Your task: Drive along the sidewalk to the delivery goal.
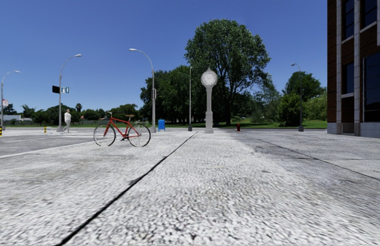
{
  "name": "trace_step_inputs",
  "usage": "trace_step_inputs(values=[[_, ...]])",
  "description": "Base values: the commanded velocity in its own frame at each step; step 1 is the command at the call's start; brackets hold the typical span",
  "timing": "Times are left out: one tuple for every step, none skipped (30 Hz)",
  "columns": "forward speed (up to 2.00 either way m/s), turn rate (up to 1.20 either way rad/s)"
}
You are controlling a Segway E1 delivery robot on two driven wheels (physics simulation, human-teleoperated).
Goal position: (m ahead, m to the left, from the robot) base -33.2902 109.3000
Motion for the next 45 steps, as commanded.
trace_step_inputs(values=[[2.00,0.00],[2.00,0.00],[2.00,0.00],[2.00,0.00],[2.00,0.00],[2.00,0.00],[2.00,0.00],[2.00,0.00],[2.00,0.00],[2.00,0.00],[2.00,0.00],[2.00,0.00],[2.00,0.00],[2.00,0.00],[2.00,0.00],[2.00,0.00],[2.00,0.00],[2.00,0.00],[2.00,0.00],[2.00,0.00],[2.00,0.00],[2.00,0.00],[2.00,0.00],[2.00,0.00],[2.00,0.00],[2.00,0.00],[2.00,0.00],[2.00,0.00],[2.00,0.00],[2.00,0.00],[2.00,0.00],[2.00,0.00],[2.00,0.00],[2.00,0.00],[2.00,0.00],[2.00,0.00],[2.00,0.00],[2.00,0.00],[2.00,0.00],[2.00,0.00],[2.00,0.00],[2.00,0.00],[2.00,0.00],[2.00,0.00],[2.00,0.00]])
